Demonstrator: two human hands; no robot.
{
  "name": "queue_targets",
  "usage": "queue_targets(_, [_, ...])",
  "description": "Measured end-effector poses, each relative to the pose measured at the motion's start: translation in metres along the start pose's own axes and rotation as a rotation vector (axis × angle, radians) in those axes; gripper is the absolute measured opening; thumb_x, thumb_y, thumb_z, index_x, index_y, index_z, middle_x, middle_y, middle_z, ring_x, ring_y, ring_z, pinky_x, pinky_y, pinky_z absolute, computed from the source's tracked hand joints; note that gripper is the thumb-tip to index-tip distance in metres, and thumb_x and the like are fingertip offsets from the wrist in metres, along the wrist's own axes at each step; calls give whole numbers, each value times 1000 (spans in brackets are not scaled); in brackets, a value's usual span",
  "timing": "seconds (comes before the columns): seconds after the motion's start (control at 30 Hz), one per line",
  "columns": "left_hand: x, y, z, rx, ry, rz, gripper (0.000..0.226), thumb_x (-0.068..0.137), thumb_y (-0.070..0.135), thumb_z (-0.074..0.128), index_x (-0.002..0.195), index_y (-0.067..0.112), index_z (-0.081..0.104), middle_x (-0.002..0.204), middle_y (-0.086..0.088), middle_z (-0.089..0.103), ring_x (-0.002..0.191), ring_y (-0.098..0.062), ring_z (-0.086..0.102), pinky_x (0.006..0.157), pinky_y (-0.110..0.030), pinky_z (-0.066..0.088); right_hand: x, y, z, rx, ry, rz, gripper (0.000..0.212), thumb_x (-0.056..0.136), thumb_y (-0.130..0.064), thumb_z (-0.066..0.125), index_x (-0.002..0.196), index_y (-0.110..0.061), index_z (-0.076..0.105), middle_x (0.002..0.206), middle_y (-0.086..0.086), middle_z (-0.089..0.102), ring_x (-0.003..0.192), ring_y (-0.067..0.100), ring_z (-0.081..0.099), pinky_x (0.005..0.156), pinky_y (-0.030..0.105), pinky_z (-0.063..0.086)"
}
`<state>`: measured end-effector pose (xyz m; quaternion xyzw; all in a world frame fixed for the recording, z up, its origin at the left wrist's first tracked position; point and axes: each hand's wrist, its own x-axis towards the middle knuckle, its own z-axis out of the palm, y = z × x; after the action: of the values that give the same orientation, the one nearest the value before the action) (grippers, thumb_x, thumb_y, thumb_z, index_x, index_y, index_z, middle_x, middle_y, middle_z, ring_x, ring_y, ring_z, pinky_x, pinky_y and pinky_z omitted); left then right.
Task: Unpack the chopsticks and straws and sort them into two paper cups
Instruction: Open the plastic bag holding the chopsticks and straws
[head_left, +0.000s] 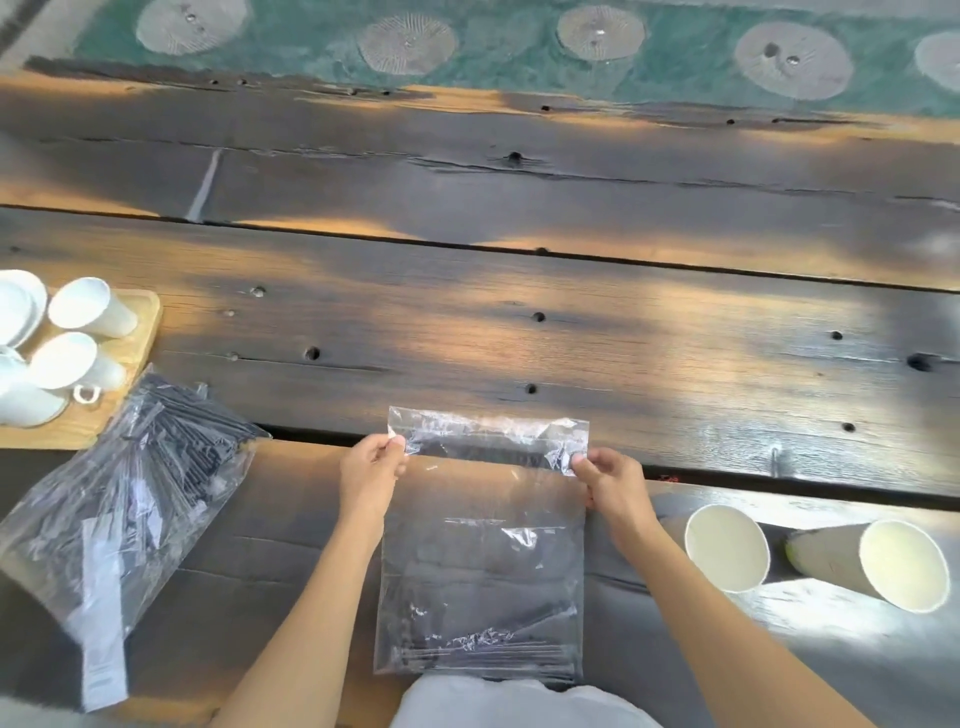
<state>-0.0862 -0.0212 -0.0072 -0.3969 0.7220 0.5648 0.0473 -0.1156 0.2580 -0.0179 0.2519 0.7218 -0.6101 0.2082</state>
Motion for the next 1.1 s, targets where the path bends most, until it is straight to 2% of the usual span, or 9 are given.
queue_targets(0.07, [-15,1,-9,-55,3,16,12,97,19,61,86,16,67,85,-8,69,73,-17,61,75,-31,54,-14,1,-5,35,-19,-33,21,94,-13,65,73,-10,65,63,0,57,60,12,46,59,27,38])
queue_targets(0.17, [-39,-2,-21,-104,11,44,13,97,17,62,87,14,69,82,-10,70,73,-17,62,74,-33,55,-38,2,-13,101,-51,-80,21,95,-7,62,74,-7,64,59,-4,58,54,6,48,55,20,39])
queue_targets(0.3, [-71,-7,-32,-155,19,70,10,97,14,62,91,13,69,80,-10,68,74,-20,62,75,-36,55,-67,8,-29,143,-91,-134,22,95,-14,63,73,-10,64,70,9,58,68,21,48,67,34,39])
queue_targets(0.43, [-105,-11,-40,-195,-8,123,13,98,11,60,92,4,70,76,-9,64,73,-23,59,72,-36,53,-97,16,-47,199,-103,-154,26,94,-18,63,67,-17,63,72,12,56,72,23,49,74,40,41])
queue_targets(0.63, [-161,-20,-42,-224,-59,182,21,97,17,60,85,5,71,71,-5,61,75,-21,58,80,-41,52,-141,25,-82,238,-139,-223,27,96,-11,59,69,-9,57,63,7,49,58,15,46,62,28,42])
queue_targets(0.73, [-190,-24,-35,-266,-71,188,23,97,16,59,81,4,70,69,-4,59,74,-21,56,78,-42,49,-156,32,-106,238,-130,-258,24,96,-8,59,73,-3,56,64,9,48,57,14,46,62,28,38])
queue_targets(0.93, [-255,-30,-13,-365,-52,192,16,97,10,60,85,5,70,75,-8,61,75,-22,55,76,-38,48,-189,45,-154,253,-140,-259,26,96,-6,56,70,-7,57,60,3,51,56,13,46,59,25,42])
queue_targets(1.1, [-296,-29,3,-439,-20,215,14,96,3,60,87,7,69,72,-4,62,71,-17,57,74,-35,50,-208,50,-187,260,-163,-274,19,97,-6,54,79,-1,62,64,4,53,56,10,49,59,23,45])
